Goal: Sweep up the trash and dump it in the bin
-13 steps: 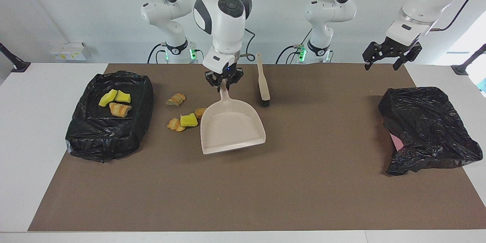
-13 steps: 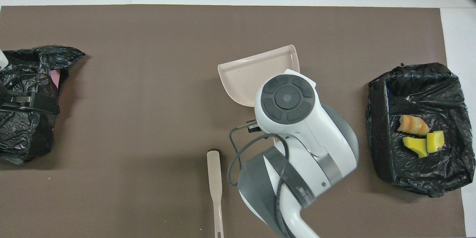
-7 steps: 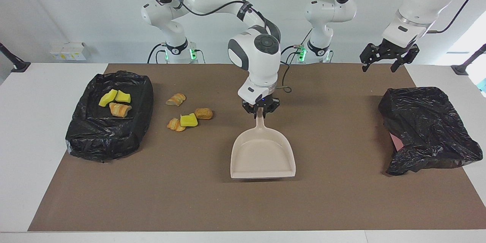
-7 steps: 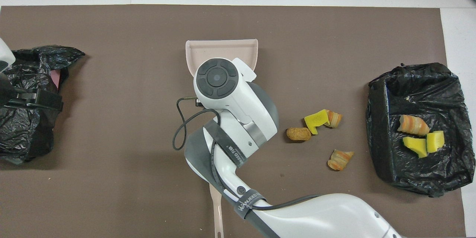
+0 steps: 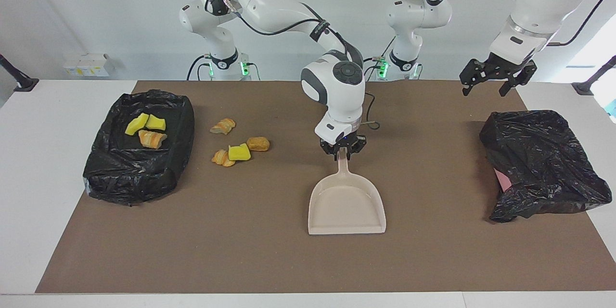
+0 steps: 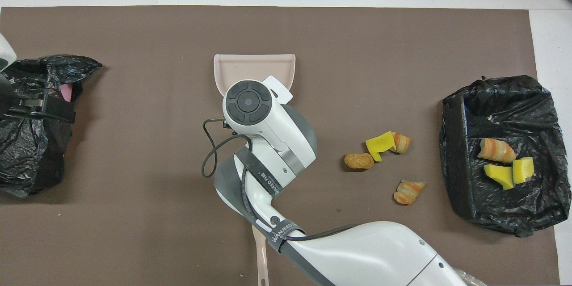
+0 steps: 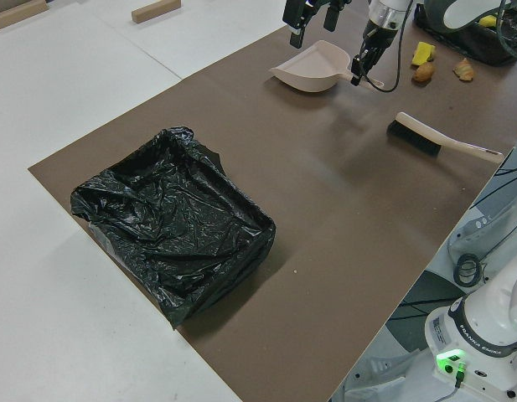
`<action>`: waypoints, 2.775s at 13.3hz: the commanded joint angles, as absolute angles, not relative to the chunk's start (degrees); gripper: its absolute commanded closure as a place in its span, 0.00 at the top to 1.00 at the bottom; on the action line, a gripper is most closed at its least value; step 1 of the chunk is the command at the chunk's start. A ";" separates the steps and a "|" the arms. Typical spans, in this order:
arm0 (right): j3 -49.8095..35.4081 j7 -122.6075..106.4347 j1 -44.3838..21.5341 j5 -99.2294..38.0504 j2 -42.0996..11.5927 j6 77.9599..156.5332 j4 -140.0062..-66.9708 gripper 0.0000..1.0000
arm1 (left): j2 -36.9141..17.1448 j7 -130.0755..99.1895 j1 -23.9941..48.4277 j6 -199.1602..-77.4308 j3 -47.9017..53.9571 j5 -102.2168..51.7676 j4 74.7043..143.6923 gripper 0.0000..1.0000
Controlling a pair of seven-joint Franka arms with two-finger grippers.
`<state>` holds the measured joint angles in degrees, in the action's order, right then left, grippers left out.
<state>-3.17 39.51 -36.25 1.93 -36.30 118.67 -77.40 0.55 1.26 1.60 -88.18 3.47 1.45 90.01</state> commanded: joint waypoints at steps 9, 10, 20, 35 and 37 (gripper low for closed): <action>-4.30 33.93 -38.40 -1.49 -5.83 114.52 -106.23 1.00 | 0.79 0.88 2.55 -89.12 3.08 0.88 90.88 1.00; -4.65 34.10 -40.24 -2.19 -3.89 114.17 -108.70 1.00 | 0.70 0.88 2.72 -89.47 3.16 0.88 91.66 1.00; -4.66 34.18 -50.17 -15.38 1.33 123.82 -127.79 1.00 | -8.51 -5.53 16.07 -105.28 3.08 0.70 96.24 1.00; -4.48 40.17 -51.94 -14.24 -4.05 122.81 -125.17 0.00 | -22.49 -29.26 29.96 -119.35 2.99 0.26 95.80 1.00; -4.04 39.47 -50.81 -11.88 -0.90 118.85 -125.42 0.00 | -23.29 -29.27 30.32 -120.06 2.99 0.35 96.06 0.95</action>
<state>-4.38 39.02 -52.07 -13.83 -3.40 122.89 -126.33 -22.29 -28.47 29.18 -118.77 4.00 0.56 96.18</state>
